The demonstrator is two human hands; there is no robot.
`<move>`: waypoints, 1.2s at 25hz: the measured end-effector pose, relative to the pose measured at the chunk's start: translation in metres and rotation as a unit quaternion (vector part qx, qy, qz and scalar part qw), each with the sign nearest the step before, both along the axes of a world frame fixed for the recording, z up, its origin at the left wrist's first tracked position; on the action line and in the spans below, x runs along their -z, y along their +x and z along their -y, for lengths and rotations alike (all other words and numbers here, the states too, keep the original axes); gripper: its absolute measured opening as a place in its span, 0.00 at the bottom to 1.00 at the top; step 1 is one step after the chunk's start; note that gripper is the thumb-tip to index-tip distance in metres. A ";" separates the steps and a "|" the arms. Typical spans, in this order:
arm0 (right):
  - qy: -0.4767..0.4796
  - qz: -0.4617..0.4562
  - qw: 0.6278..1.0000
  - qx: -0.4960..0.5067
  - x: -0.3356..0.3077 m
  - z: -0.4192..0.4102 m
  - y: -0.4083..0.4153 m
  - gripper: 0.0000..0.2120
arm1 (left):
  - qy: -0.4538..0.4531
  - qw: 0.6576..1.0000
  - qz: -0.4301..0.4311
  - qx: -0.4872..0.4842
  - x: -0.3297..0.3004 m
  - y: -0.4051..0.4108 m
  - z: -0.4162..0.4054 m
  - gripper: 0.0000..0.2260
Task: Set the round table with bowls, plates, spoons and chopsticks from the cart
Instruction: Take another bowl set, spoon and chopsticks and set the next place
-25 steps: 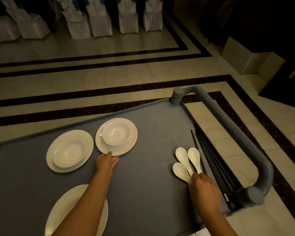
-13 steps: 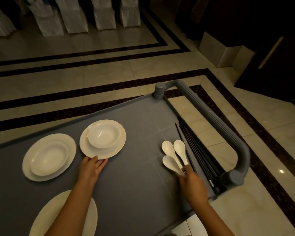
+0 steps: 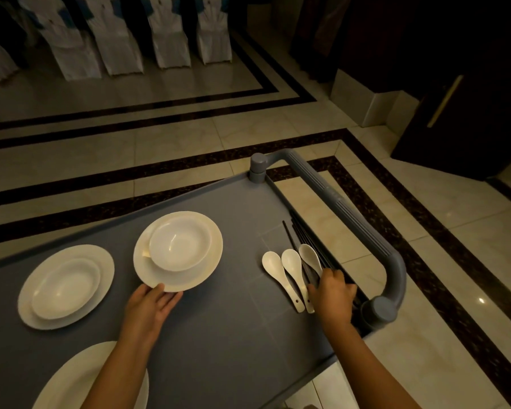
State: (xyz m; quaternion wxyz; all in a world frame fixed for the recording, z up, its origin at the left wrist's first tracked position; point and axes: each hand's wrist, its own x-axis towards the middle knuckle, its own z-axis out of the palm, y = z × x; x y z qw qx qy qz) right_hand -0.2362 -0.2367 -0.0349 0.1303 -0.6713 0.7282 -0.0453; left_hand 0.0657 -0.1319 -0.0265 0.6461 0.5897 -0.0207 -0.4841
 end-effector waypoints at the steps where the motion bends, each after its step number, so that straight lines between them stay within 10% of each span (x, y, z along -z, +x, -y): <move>1: -0.003 0.001 1.000 0.003 0.000 0.000 0.000 0.12 | -0.002 1.000 0.009 0.007 -0.003 -0.002 0.001 0.14; 30: 0.098 0.065 0.993 0.024 -0.013 0.018 0.008 0.12 | -0.047 0.998 0.029 -0.023 -0.039 0.008 -0.036 0.14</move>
